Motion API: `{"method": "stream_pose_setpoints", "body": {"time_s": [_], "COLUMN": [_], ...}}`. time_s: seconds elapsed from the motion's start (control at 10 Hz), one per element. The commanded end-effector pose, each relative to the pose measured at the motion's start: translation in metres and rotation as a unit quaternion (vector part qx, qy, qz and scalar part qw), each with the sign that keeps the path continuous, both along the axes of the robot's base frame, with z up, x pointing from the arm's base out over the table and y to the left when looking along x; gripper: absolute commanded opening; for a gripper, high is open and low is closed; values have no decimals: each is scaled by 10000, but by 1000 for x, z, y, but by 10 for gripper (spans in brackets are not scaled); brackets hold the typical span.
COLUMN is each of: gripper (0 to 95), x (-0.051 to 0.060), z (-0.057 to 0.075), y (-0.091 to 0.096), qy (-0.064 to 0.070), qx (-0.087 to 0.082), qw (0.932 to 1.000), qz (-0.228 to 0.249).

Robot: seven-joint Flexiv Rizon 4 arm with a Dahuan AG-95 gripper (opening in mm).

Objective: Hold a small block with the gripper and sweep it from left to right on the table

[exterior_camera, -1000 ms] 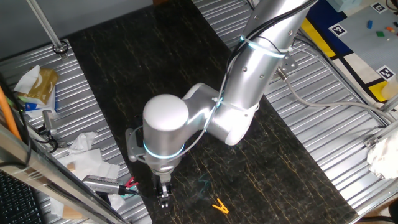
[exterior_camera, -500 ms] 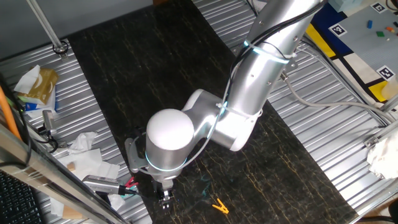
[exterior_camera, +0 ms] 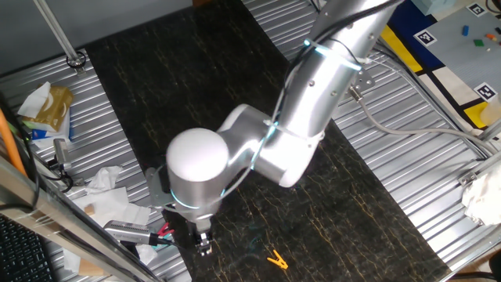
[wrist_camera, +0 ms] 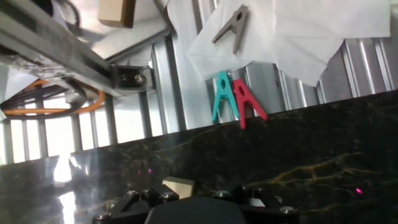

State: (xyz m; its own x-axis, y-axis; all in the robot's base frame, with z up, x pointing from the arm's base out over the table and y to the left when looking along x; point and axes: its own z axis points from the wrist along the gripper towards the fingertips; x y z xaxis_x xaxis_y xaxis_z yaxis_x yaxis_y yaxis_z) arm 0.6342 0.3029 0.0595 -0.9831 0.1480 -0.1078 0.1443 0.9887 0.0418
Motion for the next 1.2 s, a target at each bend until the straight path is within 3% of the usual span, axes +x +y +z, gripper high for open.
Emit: {"method": "stream_pose_setpoints", "body": {"time_s": [0.1, 0.2, 0.5, 1.2], "gripper": [570, 380, 380, 380], "x": [-1, -1, -4, -4], "z": [4, 7, 10, 10], "y": [-5, -10, -24, -26], "qy": [215, 422, 640, 654], "qx": [-7, -18, -131, -142], "qw": [9998, 9991, 9976, 9975], "qz": [24, 64, 228, 247]}}
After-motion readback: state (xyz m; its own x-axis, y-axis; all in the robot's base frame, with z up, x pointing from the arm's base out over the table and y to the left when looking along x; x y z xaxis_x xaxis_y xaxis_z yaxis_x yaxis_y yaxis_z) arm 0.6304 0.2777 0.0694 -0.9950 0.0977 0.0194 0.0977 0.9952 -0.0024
